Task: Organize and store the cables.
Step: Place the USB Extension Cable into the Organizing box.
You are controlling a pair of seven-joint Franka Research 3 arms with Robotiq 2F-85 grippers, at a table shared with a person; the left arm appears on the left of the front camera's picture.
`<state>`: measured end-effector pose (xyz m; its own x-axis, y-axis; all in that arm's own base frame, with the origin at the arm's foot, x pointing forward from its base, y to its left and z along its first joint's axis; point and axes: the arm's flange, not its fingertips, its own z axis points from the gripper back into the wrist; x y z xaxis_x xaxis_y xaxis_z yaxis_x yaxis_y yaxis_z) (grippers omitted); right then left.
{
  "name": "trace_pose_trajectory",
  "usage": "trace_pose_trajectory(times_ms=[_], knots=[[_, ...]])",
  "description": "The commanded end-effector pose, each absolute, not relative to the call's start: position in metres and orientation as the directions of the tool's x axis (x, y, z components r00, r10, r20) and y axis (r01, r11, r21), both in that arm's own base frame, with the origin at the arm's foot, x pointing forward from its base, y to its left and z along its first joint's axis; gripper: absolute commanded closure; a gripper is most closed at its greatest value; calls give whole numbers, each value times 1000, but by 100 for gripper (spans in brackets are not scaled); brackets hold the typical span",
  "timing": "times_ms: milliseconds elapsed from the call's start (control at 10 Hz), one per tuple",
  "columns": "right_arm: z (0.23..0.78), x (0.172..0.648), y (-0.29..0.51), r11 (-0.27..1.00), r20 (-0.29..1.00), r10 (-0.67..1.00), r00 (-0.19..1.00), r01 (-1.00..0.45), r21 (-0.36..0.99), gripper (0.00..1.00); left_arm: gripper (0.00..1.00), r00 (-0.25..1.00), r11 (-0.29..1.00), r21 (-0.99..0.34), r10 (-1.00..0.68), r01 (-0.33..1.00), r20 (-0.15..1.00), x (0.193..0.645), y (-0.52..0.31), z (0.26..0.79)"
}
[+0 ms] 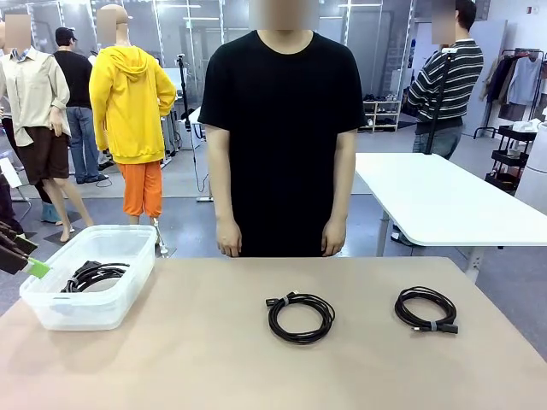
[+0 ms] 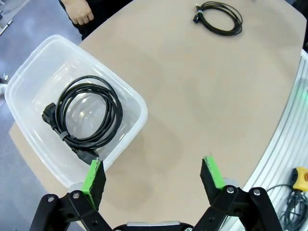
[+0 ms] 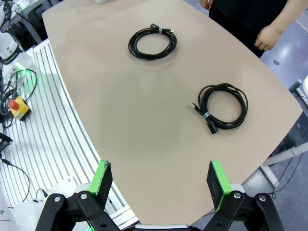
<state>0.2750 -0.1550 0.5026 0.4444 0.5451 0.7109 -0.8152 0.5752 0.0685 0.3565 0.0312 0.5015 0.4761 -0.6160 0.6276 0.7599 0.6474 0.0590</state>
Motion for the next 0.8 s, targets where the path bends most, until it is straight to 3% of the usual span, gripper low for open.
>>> trace_pose_trajectory(times_ms=[0, 100, 400, 700], knots=[[505, 275, -156, 563, 717, 550, 428, -824, 61, 0, 0, 442, 596, 88, -678, 798, 587, 361, 12, 505], [505, 275, -156, 563, 717, 550, 428, -824, 61, 0, 0, 383, 546, 126, -717, 828, 583, 368, -17, 516], [505, 275, -156, 563, 717, 550, 428, -824, 61, 0, 0, 297, 405, 190, -855, 895, 424, 396, -128, 547], [505, 275, -156, 563, 717, 550, 428, -824, 61, 0, 0, 247, 302, 192, -932, 934, 266, 422, -244, 540]])
